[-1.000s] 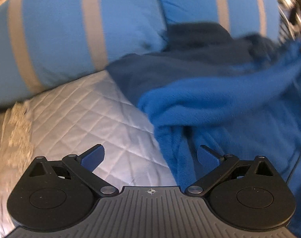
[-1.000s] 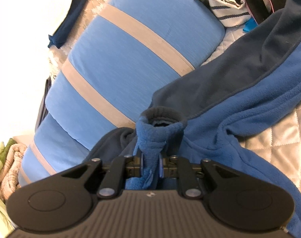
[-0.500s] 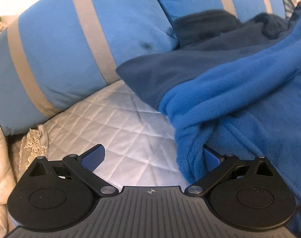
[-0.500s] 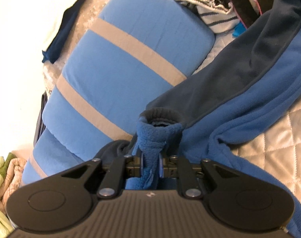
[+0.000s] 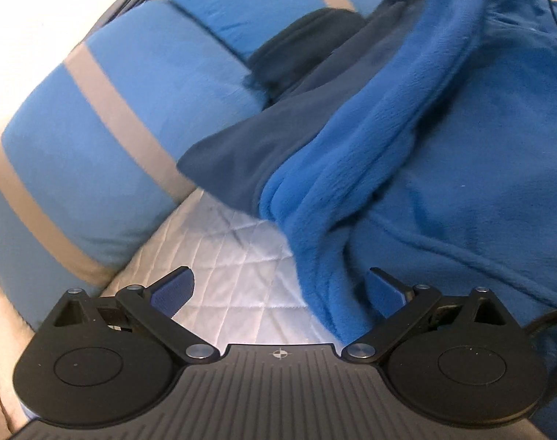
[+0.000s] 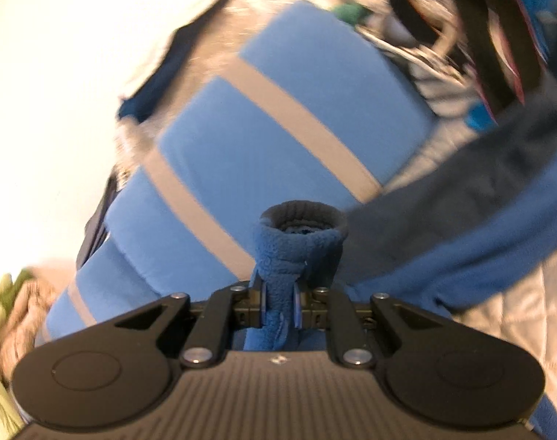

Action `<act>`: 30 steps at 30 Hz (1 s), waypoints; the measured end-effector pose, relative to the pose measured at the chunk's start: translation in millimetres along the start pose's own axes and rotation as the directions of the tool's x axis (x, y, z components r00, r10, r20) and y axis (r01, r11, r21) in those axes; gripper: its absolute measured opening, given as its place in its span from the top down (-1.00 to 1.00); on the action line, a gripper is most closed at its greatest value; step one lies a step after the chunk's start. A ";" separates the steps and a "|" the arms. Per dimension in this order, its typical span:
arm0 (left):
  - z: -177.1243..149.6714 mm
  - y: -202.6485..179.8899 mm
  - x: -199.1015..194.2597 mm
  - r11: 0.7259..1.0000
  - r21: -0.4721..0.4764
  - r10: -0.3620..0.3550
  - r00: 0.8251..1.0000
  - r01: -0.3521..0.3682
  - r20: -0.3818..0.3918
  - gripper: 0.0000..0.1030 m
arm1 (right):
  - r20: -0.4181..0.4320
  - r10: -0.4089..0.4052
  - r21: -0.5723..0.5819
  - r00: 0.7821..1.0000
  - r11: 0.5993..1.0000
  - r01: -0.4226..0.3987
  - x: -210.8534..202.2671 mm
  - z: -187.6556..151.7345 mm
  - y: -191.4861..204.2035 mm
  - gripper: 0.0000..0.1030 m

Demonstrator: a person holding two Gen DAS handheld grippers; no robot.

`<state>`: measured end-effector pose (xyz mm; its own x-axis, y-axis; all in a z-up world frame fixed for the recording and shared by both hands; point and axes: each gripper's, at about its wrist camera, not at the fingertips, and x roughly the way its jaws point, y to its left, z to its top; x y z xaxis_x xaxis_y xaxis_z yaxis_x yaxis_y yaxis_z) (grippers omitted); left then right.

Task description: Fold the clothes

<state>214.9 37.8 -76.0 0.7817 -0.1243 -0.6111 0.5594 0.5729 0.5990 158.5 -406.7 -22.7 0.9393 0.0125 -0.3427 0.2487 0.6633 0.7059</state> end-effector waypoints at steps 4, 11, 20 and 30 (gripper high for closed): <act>5.6 2.0 -8.6 1.000 -0.004 -0.007 0.999 0.007 0.038 -0.98 | -0.027 0.020 -0.105 0.999 0.994 -0.022 -4.0 27.4 51.4 0.73; 16.5 1.6 -9.2 0.997 -0.068 0.034 0.996 -0.028 0.081 -0.65 | -0.022 0.067 -0.199 0.997 0.977 -0.070 -1.8 69.1 130.7 0.73; 23.0 -15.6 -13.0 1.000 -0.019 0.014 0.987 -0.011 0.158 0.07 | 0.007 0.076 -0.236 0.997 0.969 -0.072 13.6 93.6 189.0 0.74; 0.9 -14.1 -26.0 0.997 0.068 0.010 0.988 -0.020 0.151 0.59 | -0.026 0.043 -0.207 0.999 0.977 -0.047 28.1 95.1 197.1 0.74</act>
<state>187.0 32.3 -68.1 0.8200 -0.2398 -0.5197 0.5607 0.5191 0.6451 256.4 -346.9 165.8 0.9428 0.0600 -0.3280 0.1500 0.8023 0.5778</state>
